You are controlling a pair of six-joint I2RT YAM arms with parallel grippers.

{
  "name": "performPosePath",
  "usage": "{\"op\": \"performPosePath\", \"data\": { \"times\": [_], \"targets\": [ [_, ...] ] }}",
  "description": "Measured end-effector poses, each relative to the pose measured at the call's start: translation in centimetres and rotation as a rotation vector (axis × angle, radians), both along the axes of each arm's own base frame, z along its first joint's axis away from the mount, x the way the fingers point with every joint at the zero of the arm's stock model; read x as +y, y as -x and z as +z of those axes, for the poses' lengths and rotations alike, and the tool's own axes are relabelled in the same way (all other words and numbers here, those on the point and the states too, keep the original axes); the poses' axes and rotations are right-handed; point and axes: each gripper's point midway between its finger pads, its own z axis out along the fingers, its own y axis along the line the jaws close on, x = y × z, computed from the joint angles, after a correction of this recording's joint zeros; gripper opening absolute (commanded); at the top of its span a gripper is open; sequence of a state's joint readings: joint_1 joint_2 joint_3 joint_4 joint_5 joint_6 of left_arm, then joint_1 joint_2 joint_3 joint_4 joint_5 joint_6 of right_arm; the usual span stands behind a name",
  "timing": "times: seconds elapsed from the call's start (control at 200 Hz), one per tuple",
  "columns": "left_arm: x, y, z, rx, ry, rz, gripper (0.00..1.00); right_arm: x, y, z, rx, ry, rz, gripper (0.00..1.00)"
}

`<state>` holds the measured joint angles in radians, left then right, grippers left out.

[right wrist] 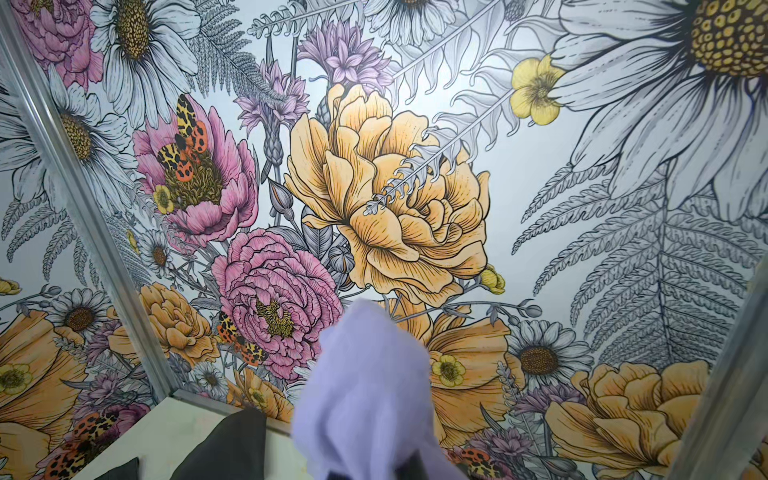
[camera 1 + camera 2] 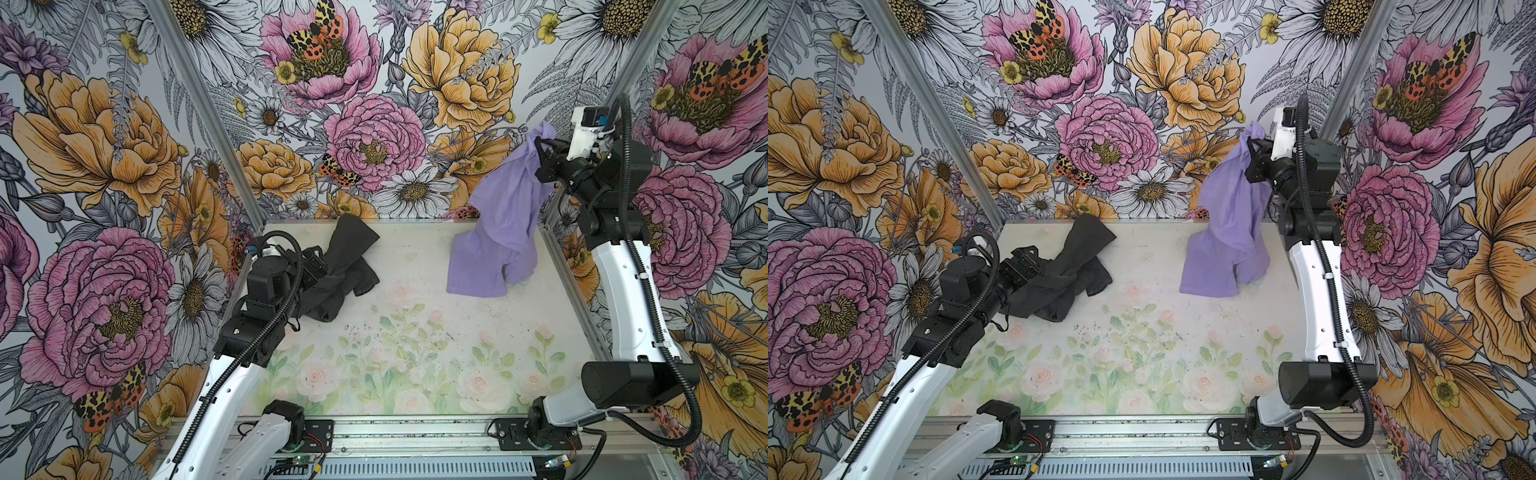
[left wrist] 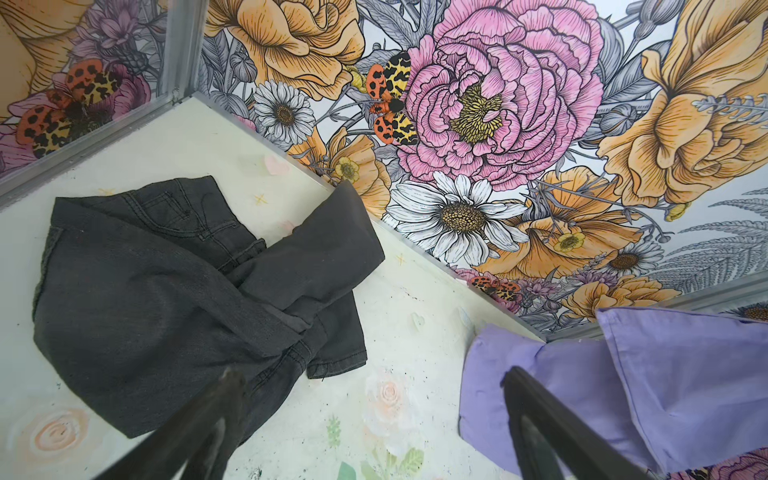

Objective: Pick out a specific cloth from the pile
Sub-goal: 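Lower the lavender shirt onto the table farther from the pile and open the right gripper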

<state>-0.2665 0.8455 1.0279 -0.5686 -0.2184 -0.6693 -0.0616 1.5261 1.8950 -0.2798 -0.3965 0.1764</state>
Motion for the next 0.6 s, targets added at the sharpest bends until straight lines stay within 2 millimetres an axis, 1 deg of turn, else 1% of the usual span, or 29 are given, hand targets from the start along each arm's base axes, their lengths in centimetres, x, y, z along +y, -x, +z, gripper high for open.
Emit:
{"op": "performPosePath", "data": {
  "times": [0.145, 0.2, 0.25, 0.405, 0.495, 0.601],
  "targets": [
    [0.0, 0.0, 0.0, -0.001, -0.001, 0.003, 0.99, -0.1, -0.1, -0.4, 0.013, -0.017, 0.004, 0.0],
    [0.0, 0.0, 0.0, 0.0, -0.001, 0.003, 0.99, 0.0, -0.3, -0.9, 0.024, -0.024, 0.012, 0.0],
    [0.0, -0.1, 0.0, 0.0, -0.003, 0.002, 0.99, 0.1, -0.6, -1.8, 0.044, -0.028, 0.018, 0.0],
    [0.1, -0.1, 0.0, -0.001, -0.016, 0.002, 0.99, 0.1, -1.6, -6.3, 0.145, -0.042, 0.02, 0.0],
    [0.2, -0.1, 0.0, -0.001, -0.022, 0.005, 0.99, 0.1, -1.9, -9.6, 0.215, -0.047, 0.018, 0.0],
    [0.3, -0.1, 0.0, -0.002, -0.031, 0.011, 0.99, -0.1, -1.8, -13.5, 0.296, -0.052, 0.006, 0.0]
  ]
}}
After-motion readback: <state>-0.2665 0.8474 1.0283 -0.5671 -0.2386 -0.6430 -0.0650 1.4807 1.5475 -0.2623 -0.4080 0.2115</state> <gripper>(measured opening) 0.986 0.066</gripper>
